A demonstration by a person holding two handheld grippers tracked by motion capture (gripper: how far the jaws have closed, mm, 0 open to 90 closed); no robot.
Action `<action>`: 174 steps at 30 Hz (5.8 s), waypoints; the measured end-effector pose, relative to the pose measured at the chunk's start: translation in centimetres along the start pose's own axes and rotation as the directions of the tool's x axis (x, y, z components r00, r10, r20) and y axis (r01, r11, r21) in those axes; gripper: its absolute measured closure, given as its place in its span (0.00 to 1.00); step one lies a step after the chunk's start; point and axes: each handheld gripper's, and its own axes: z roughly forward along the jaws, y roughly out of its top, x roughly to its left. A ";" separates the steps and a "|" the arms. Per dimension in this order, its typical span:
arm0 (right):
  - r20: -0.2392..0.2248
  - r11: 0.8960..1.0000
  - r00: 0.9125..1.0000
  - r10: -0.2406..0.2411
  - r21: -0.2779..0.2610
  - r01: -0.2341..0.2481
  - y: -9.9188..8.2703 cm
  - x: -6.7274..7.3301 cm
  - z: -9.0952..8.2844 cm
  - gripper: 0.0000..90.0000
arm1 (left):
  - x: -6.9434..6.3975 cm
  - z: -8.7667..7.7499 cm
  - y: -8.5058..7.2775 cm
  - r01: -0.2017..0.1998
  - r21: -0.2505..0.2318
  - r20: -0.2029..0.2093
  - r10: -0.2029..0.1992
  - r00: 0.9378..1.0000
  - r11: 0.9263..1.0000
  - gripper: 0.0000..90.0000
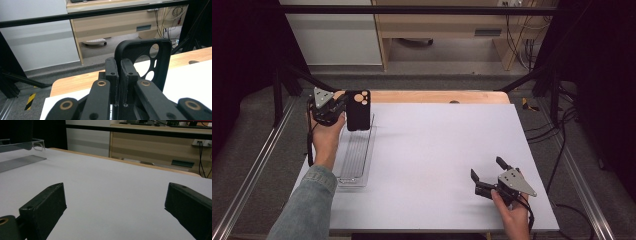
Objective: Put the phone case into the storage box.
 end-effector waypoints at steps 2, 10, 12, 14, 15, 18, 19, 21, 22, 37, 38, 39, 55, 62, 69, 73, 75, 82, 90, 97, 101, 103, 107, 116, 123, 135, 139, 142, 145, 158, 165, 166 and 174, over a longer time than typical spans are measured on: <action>0.001 1.000 1.000 -0.003 0.000 0.003 0.0 0.0 0.0 0.04 | 0.2 0.3 -0.1 0.020 0.004 0.003 -0.020 1.000 1.000 0.95; 0.020 1.000 1.000 -0.006 -0.006 0.006 0.0 -0.2 -0.1 0.04 | 0.3 1.4 -0.4 0.004 0.030 -0.003 -0.004 1.000 1.000 0.95; 0.024 1.000 1.000 -0.007 -0.009 0.007 0.1 -0.2 -0.1 0.05 | 0.2 1.6 -0.5 0.006 0.034 -0.001 -0.006 1.000 0.999 0.95; 0.026 1.000 1.000 -0.007 -0.012 0.007 0.1 -0.2 -0.2 0.05 | 0.2 1.8 -0.6 -0.006 0.042 -0.005 0.006 1.000 0.999 0.95; 0.026 1.000 1.000 -0.007 -0.012 0.007 0.1 -0.1 -0.2 0.05 | 0.2 1.9 -0.7 -0.008 0.045 -0.006 0.008 1.000 0.999 0.95; 0.025 1.000 1.000 -0.008 -0.010 0.009 0.1 -0.2 -0.2 0.05 | 0.2 2.1 -0.8 -0.005 0.050 -0.004 0.005 1.000 0.999 0.95; 0.025 1.000 1.000 -0.009 -0.010 0.009 0.1 -0.1 -0.2 0.05 | 0.1 2.1 -0.8 -0.005 0.051 -0.004 0.005 1.000 0.999 0.95; 0.026 1.000 1.000 -0.011 -0.010 0.011 0.1 -0.1 -0.2 0.05 | 0.1 2.1 -0.8 -0.006 0.053 -0.002 0.006 1.000 0.999 0.95; 0.026 1.000 1.000 -0.011 -0.010 0.011 0.1 -0.1 -0.2 0.05 | 0.1 2.1 -0.9 -0.007 0.054 -0.003 0.007 1.000 0.998 0.95; 0.021 1.000 1.000 -0.016 -0.007 0.016 0.1 -0.1 -0.1 0.05 | 0.2 2.3 -1.1 -0.006 0.072 -0.011 0.007 1.000 0.997 0.95; 0.020 1.000 1.000 -0.015 -0.007 0.015 0.1 -0.1 -0.1 0.05 | 0.2 2.3 -1.1 -0.004 0.075 -0.011 0.005 1.000 0.997 0.95; 0.020 1.000 1.000 -0.015 -0.006 0.015 0.1 -0.1 -0.1 0.05 | 0.1 2.4 -1.1 -0.005 0.078 -0.012 0.006 1.000 0.997 0.95; 0.016 1.000 1.000 -0.011 -0.008 0.011 0.1 -0.1 -0.2 0.05 | 0.1 2.7 -1.4 -0.018 0.101 -0.015 0.020 1.000 0.995 0.95; 0.014 1.000 1.000 -0.011 -0.007 0.011 0.1 0.0 -0.2 0.05 | 0.2 2.7 -1.9 -0.006 0.101 -0.017 0.008 1.000 0.995 0.95; 0.009 1.000 1.000 -0.019 -0.007 0.019 0.1 0.0 -0.2 0.05 | 0.3 2.7 -1.9 0.005 0.102 -0.012 -0.004 1.000 0.995 0.95; 0.008 1.000 1.000 -0.020 -0.003 0.020 0.1 0.1 -0.1 0.05 | 0.3 2.8 -2.0 0.015 0.104 -0.011 -0.014 1.000 0.994 0.95; 0.008 1.000 1.000 -0.019 -0.002 0.019 0.1 0.1 -0.1 0.05 | 0.3 2.8 -2.0 0.017 0.103 -0.012 -0.016 1.000 0.994 0.95; 0.007 1.000 1.000 -0.017 -0.002 0.017 0.1 0.1 -0.1 0.05 | 0.5 2.9 -1.9 0.024 0.113 -0.018 -0.022 1.000 0.993 0.95; 0.008 1.000 1.000 -0.019 -0.004 0.019 0.1 0.0 -0.1 0.05 | 0.3 3.2 -1.8 0.018 0.115 -0.021 -0.015 1.000 0.993 0.95; 0.006 1.000 1.000 -0.015 -0.005 0.015 0.1 0.1 -0.1 0.05 | 0.2 3.3 -1.8 0.016 0.119 -0.031 -0.012 0.999 0.993 0.95; 0.005 1.000 1.000 -0.013 -0.005 0.013 0.1 0.1 -0.1 0.05 | 0.1 3.3 -1.7 0.013 0.120 -0.034 -0.009 0.999 0.993 0.95; 0.006 1.000 1.000 -0.011 -0.005 0.011 0.1 0.0 -0.1 0.05 | 0.1 3.4 -1.7 0.016 0.124 -0.036 -0.011 0.999 0.992 0.95; 0.006 1.000 1.000 -0.012 -0.008 0.012 0.1 0.0 -0.1 0.05 | 0.1 3.5 -1.7 0.018 0.122 -0.038 -0.013 0.999 0.992 0.95; 0.004 1.000 1.000 -0.010 -0.007 0.011 0.1 0.0 -0.1 0.05 | 0.2 3.8 -1.7 0.023 0.125 -0.045 -0.018 0.999 0.992 0.94; 0.004 1.000 1.000 -0.011 -0.005 0.011 0.1 0.1 -0.1 0.05 | 0.3 3.8 -1.8 0.027 0.123 -0.044 -0.022 0.999 0.992 0.94; 0.010 1.000 1.000 -0.003 -0.010 0.003 0.2 -0.1 -0.1 0.05 | 0.3 2.8 -1.1 0.046 0.098 -0.082 -0.038 0.996 0.994 0.54; 0.009 1.000 1.000 -0.003 -0.013 0.003 0.3 -0.1 -0.2 0.05 | -0.1 2.4 -0.9 0.045 0.129 -0.070 -0.036 0.997 0.991 0.46; 0.007 1.000 1.000 -0.007 -0.012 0.007 0.3 0.0 -0.1 0.05 | -0.6 2.2 -0.8 0.040 0.139 -0.056 -0.032 0.998 0.989 0.40; 0.005 1.000 1.000 0.002 -0.013 -0.002 0.3 0.0 -0.1 0.05 | -1.1 2.0 -0.7 0.005 0.145 -0.039 0.000 0.999 0.989 0.37; -0.004 1.000 1.000 -0.001 -0.014 0.001 0.4 0.0 0.0 0.05 | -2.7 1.7 -0.5 -0.021 0.131 -0.006 0.022 1.000 0.991 0.18; -0.006 1.000 1.000 -0.002 -0.007 0.002 0.3 0.1 0.0 0.05 | -3.0 1.4 -0.4 -0.015 0.128 0.015 0.013 1.000 0.992 0.15; -0.007 1.000 1.000 0.002 -0.005 -0.002 0.4 0.2 0.1 0.05 | -3.0 1.3 -0.4 -0.016 0.130 0.019 0.014 1.000 0.991 0.15; -0.006 1.000 1.000 -0.001 -0.004 0.001 0.3 0.2 0.1 0.05 | -2.9 1.2 -0.8 -0.006 0.128 0.046 0.000 0.999 0.992 0.11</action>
